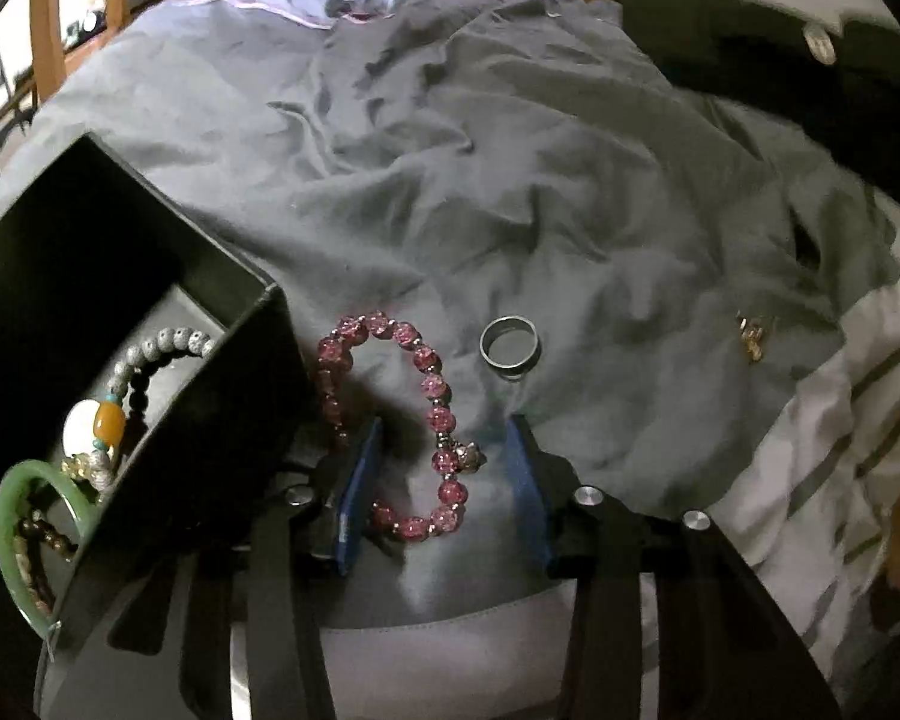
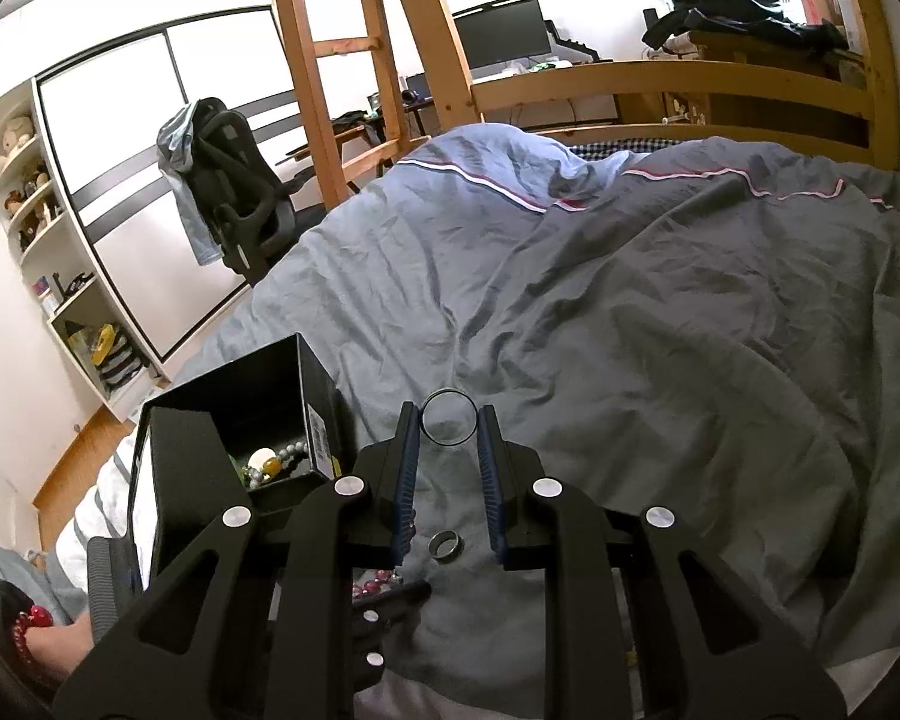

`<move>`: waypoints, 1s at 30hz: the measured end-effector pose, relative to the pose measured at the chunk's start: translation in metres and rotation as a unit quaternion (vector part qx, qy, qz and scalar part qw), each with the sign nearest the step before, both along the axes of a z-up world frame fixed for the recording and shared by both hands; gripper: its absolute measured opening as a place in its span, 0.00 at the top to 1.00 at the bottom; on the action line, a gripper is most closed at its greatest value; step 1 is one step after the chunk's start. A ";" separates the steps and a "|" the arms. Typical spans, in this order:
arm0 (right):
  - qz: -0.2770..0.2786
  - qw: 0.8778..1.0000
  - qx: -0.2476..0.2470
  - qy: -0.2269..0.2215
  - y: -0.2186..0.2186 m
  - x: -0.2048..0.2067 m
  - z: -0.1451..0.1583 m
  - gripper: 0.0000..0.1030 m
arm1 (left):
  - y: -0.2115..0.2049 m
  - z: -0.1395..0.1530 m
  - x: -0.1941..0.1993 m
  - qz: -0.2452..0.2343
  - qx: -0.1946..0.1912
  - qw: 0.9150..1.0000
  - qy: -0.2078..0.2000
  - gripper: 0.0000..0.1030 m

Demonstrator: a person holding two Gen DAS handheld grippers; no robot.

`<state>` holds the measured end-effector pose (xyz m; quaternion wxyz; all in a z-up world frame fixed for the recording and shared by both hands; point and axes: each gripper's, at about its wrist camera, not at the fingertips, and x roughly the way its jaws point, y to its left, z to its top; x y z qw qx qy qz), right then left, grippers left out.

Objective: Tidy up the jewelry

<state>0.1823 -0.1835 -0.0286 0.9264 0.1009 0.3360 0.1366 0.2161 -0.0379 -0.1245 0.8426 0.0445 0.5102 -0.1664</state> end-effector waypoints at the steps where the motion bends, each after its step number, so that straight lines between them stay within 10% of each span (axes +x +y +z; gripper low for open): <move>1: 0.000 1.000 0.001 0.000 0.000 0.000 0.000 0.80 | 0.002 0.001 0.001 0.000 -0.013 1.000 0.009 0.79; 5: 0.001 1.000 0.002 0.001 0.001 0.000 -0.001 0.80 | 0.007 0.011 0.002 0.003 -0.040 0.999 0.017 0.93; 30: 0.028 0.999 0.004 -0.035 0.023 -0.006 0.009 0.80 | 0.072 0.135 -0.043 0.060 -0.103 0.985 -0.124 0.93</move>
